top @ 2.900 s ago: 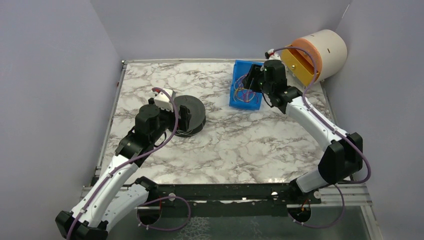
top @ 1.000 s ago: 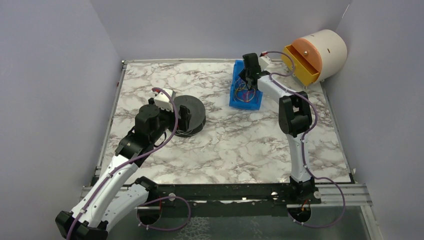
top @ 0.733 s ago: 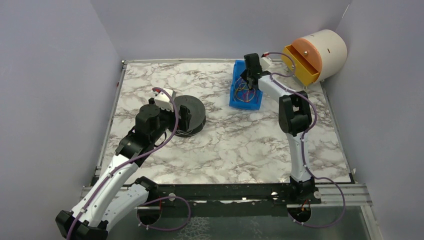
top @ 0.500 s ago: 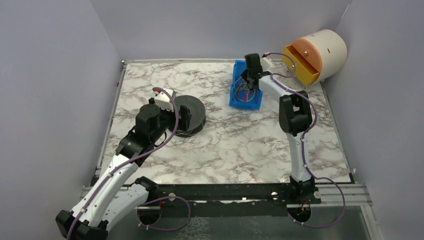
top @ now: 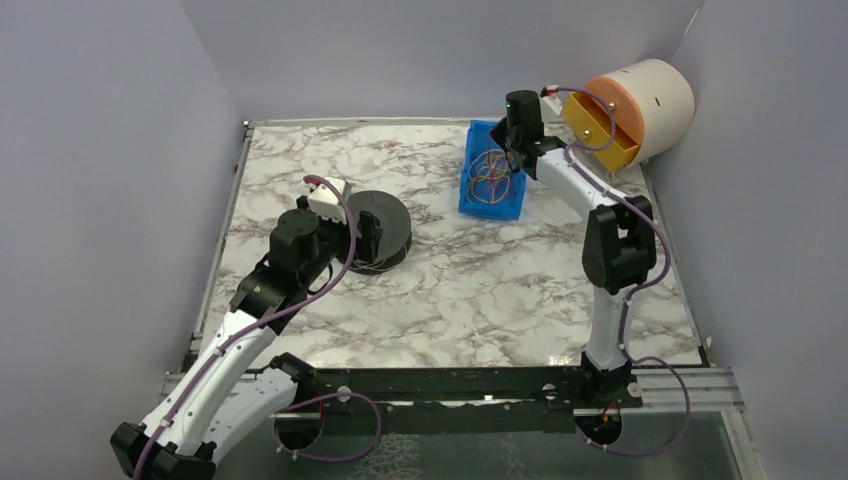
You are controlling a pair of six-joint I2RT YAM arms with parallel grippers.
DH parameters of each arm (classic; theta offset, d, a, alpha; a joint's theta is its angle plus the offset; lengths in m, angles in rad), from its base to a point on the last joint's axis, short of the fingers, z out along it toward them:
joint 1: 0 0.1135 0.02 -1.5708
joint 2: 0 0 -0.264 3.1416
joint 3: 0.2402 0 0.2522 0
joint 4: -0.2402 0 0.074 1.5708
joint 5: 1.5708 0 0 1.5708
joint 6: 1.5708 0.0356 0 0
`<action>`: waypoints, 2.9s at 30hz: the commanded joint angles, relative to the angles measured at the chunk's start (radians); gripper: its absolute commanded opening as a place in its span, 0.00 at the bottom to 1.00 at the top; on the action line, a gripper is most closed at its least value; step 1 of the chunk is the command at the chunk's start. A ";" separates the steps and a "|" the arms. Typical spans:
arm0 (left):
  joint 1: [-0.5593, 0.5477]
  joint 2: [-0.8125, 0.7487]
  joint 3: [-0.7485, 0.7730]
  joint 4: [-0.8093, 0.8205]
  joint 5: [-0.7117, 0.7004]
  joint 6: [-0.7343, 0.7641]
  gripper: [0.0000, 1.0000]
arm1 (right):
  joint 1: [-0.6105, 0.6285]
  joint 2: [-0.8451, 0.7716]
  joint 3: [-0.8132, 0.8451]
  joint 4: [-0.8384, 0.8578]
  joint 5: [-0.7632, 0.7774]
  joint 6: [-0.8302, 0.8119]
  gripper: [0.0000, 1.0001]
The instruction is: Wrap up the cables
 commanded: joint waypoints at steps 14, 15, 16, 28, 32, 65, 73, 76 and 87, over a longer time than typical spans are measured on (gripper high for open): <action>-0.006 -0.043 0.014 0.009 0.024 -0.002 0.99 | -0.001 -0.357 -0.081 0.140 -0.045 -0.100 0.01; -0.005 -0.044 0.014 0.010 0.024 -0.002 0.99 | -0.001 -0.369 -0.078 0.140 -0.049 -0.105 0.01; -0.005 -0.044 0.014 0.009 0.024 -0.003 0.99 | 0.000 -0.382 -0.075 0.142 -0.056 -0.109 0.01; -0.007 -0.044 0.014 0.011 0.031 -0.003 0.99 | 0.013 -0.519 -0.023 0.183 -0.150 -0.163 0.01; -0.006 -0.040 0.014 0.011 0.032 -0.004 0.99 | 0.013 -0.553 0.006 0.194 -0.181 -0.175 0.01; -0.006 0.040 0.038 0.211 0.479 -0.182 0.99 | 0.014 -0.906 -0.171 0.153 -0.567 -0.091 0.01; -0.099 0.142 0.025 0.382 0.615 -0.266 0.99 | 0.014 -1.033 -0.299 0.152 -0.609 -0.039 0.01; -0.213 0.189 0.030 0.407 0.547 -0.259 0.99 | 0.013 -1.064 -0.313 0.134 -0.607 -0.029 0.01; -0.395 0.387 0.023 0.621 0.473 -0.381 0.93 | 0.013 -1.157 -0.331 0.138 -0.615 0.030 0.01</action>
